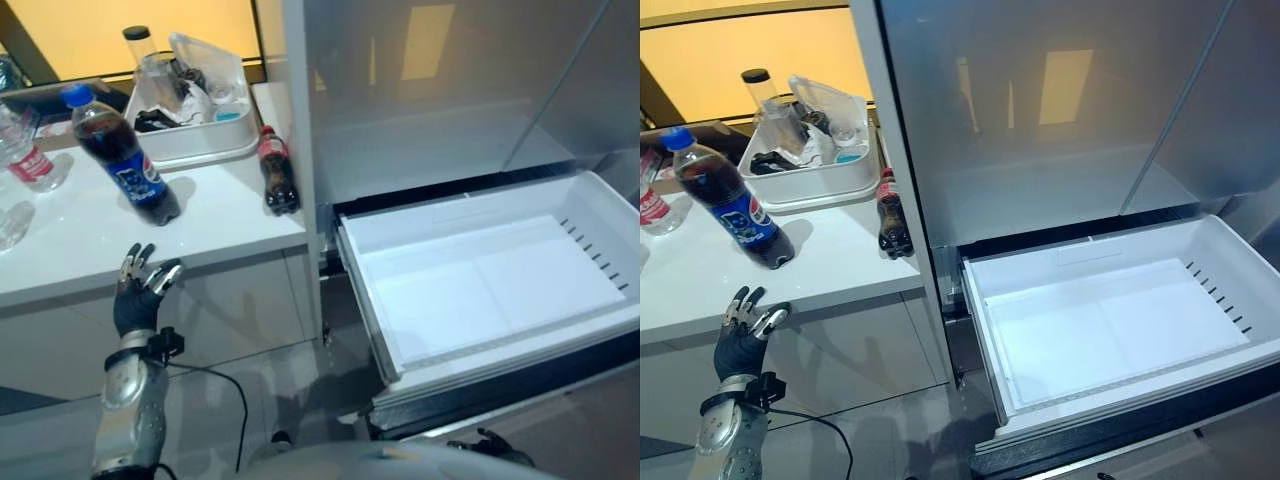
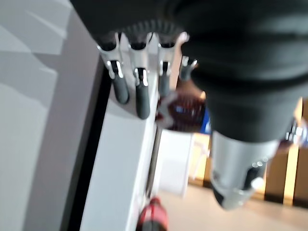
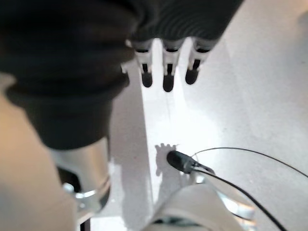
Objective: Take the drinks into the refrigerator
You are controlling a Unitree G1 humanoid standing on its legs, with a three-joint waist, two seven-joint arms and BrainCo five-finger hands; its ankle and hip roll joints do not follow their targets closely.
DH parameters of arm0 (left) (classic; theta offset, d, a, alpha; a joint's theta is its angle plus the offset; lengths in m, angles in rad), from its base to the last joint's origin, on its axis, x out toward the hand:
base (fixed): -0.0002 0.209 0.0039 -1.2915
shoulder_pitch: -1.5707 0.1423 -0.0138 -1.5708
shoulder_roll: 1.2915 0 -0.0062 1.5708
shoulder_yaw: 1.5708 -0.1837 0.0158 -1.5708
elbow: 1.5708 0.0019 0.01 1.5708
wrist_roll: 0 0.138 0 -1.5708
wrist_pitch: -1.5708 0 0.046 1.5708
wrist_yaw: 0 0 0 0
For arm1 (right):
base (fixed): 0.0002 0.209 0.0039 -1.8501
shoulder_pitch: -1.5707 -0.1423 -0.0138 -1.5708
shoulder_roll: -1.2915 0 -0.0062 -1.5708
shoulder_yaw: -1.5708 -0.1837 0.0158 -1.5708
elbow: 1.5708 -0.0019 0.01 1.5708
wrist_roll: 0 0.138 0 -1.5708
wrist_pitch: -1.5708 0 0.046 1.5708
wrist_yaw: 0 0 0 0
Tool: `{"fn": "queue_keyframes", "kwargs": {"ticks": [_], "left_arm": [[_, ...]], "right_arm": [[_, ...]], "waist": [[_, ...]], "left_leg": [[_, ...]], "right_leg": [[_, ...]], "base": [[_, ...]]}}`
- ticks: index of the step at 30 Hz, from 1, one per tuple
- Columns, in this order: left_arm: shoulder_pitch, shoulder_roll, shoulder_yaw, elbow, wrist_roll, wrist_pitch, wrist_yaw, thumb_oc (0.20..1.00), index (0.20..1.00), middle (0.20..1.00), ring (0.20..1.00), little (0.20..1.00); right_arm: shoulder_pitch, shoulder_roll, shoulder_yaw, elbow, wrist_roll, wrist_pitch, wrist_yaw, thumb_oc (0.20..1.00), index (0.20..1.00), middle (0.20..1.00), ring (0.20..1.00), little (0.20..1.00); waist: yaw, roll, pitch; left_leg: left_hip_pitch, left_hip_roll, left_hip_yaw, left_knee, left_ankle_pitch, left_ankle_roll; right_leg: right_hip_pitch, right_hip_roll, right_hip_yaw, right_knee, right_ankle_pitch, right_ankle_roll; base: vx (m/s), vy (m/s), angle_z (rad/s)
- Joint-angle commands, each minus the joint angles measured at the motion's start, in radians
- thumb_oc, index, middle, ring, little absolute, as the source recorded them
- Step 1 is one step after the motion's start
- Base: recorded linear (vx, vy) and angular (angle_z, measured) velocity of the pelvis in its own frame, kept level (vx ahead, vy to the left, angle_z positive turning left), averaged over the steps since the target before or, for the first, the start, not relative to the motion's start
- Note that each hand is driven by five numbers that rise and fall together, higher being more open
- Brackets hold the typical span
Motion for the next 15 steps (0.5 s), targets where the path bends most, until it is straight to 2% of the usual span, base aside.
{"fn": "queue_keyframes", "kwargs": {"ticks": [1, 8, 15], "left_arm": [[0.003, 0.022, 0.049, -0.011, -0.006, -0.001, 0.030, 1.000, 1.000, 1.000, 1.000, 1.000], [-0.108, 0.112, 0.091, 0.105, 0.027, 0.014, 0.101, 1.000, 1.000, 1.000, 1.000, 1.000], [-0.198, 0.199, 0.104, 0.170, 0.061, 0.016, 0.129, 1.000, 1.000, 1.000, 1.000, 1.000]], "right_arm": [[-0.053, -0.017, 0.004, -0.002, 0.026, -0.005, 0.008, 1.000, 1.000, 1.000, 1.000, 1.000], [-0.069, -0.023, 0.025, -0.014, 0.017, 0.021, 0.018, 1.000, 1.000, 1.000, 1.000, 1.000], [-0.072, -0.017, 0.042, -0.002, 0.002, 0.032, 0.028, 1.000, 1.000, 1.000, 1.000, 1.000]], "waist": [[0.008, -0.040, 0.004], [0.009, -0.036, -0.017], [-0.001, -0.032, -0.029]], "left_leg": [[-0.010, -0.013, -0.033, 0.001, -0.036, 0.019], [-0.012, -0.018, -0.034, 0.001, -0.033, 0.018], [-0.006, -0.020, -0.026, 0.001, -0.037, 0.016]], "right_leg": [[0.016, -0.043, -0.023, 0.010, -0.004, 0.075], [0.015, -0.049, -0.025, 0.010, -0.002, 0.080], [0.014, -0.051, -0.018, 0.010, 0.001, 0.083]], "base": [[0.01, 0.020, 0.06], [0.00, 0.005, 0.02], [0.00, 0.000, 0.00]]}}
